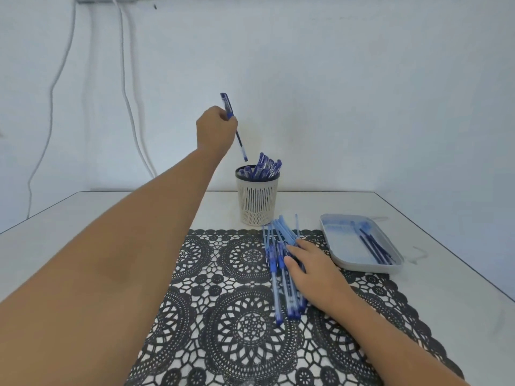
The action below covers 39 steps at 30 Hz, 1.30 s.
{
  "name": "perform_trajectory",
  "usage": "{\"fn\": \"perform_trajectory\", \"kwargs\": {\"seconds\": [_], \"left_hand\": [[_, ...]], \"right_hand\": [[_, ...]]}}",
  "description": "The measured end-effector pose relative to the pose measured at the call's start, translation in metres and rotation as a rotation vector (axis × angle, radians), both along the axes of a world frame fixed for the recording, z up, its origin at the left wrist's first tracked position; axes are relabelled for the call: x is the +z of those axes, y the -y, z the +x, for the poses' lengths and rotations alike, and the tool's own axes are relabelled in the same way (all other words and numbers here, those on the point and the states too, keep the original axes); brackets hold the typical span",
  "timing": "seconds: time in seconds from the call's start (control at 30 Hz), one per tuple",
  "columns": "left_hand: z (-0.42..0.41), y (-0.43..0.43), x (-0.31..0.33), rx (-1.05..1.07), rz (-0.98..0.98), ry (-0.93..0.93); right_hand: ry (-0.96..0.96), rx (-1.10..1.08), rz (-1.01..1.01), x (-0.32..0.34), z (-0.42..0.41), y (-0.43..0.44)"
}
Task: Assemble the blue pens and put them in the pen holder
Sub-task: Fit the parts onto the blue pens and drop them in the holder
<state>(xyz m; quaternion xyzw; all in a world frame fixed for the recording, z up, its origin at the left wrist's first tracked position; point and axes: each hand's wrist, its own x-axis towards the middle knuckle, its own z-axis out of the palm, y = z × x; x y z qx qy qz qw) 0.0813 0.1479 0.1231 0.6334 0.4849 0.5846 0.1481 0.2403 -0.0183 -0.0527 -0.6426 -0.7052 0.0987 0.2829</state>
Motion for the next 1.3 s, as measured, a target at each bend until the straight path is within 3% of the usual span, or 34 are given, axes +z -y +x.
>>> {"fn": "perform_trajectory", "kwargs": {"seconds": [0.4, 0.73, 0.83, 1.0, 1.3], "left_hand": [[0.024, -0.004, -0.05, -0.064, -0.066, -0.509], [-0.004, 0.051, -0.059, -0.064, 0.046, -0.378], [-0.009, 0.087, -0.086, -0.118, 0.014, -0.458], [-0.003, 0.132, -0.134, -0.241, -0.216, -0.664], [0.013, 0.156, -0.159, -0.114, -0.312, -0.931]], "right_hand": [[-0.016, -0.003, 0.015, -0.001, 0.002, -0.001], [-0.066, -0.005, 0.058, 0.003, 0.001, 0.002], [-0.069, -0.015, 0.073, 0.004, 0.001, 0.003], [-0.102, -0.048, 0.1, 0.004, 0.002, 0.003], [-0.121, -0.069, 0.128, 0.004, 0.001, 0.006]]}}
